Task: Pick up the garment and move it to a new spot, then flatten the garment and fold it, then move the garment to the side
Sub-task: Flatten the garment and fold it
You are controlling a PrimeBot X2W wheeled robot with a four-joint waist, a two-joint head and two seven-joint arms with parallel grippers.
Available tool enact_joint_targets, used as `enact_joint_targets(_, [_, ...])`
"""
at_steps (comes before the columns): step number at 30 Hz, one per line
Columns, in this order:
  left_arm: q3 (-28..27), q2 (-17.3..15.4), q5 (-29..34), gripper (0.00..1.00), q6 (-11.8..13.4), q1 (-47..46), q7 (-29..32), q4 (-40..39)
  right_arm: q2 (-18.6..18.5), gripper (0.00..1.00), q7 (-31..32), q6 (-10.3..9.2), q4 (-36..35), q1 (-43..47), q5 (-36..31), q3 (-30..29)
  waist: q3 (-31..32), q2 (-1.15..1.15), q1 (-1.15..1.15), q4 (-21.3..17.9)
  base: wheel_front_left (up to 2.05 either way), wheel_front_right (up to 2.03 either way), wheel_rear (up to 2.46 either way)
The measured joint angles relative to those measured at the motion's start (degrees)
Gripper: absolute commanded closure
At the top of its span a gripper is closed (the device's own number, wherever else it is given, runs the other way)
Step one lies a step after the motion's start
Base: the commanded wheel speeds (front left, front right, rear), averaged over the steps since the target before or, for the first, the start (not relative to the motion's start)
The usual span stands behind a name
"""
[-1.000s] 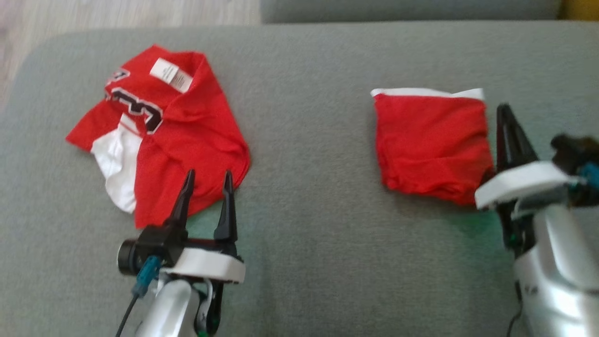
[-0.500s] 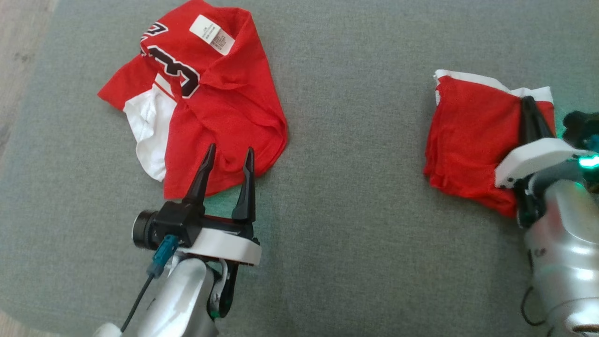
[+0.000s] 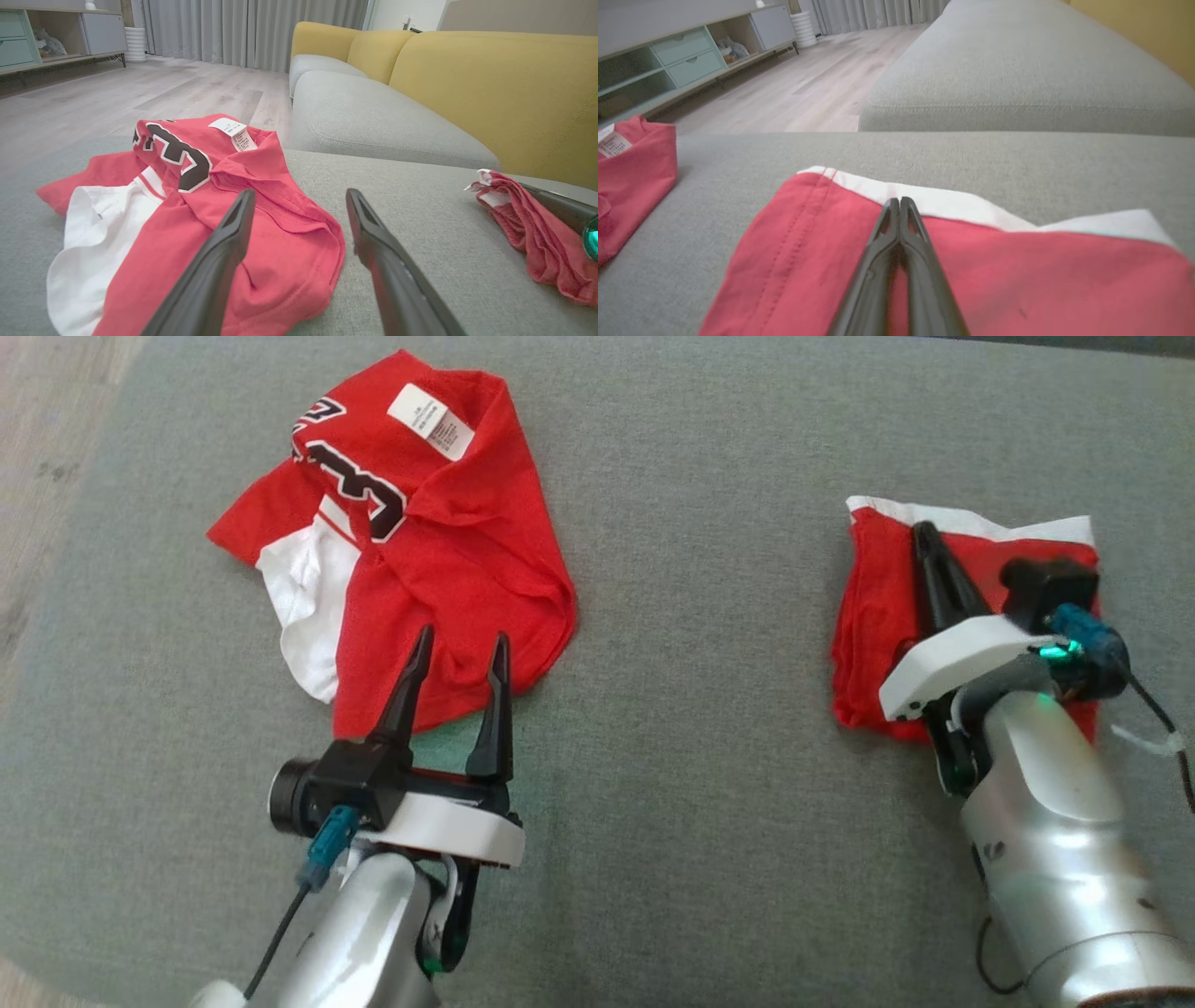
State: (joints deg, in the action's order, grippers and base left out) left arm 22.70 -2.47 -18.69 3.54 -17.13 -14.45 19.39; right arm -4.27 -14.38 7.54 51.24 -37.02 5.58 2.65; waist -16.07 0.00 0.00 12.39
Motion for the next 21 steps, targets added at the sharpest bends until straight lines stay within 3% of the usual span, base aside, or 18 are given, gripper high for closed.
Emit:
enact_joint_targets(10, [-0.2, 0.0, 0.1, 0.00, 0.0, 0.0, 0.0, 1.0, 0.1, 1.00, -0.3, -0.01, 2.3, 0.1, 5.0, 6.3, 0.9, 0.00, 0.00, 0.2, 0.00, 0.00, 0.00])
enact_joint_targets(21, [-3.5, 0.0, 0.3, 0.00, 0.1, 3.8, 0.0, -0.4, 0.1, 1.00, -0.3, 0.00, -12.1, 8.8, 2.4, -2.6, 7.2, 0.00, -0.01, -3.4, 0.00, 0.00, 0.00])
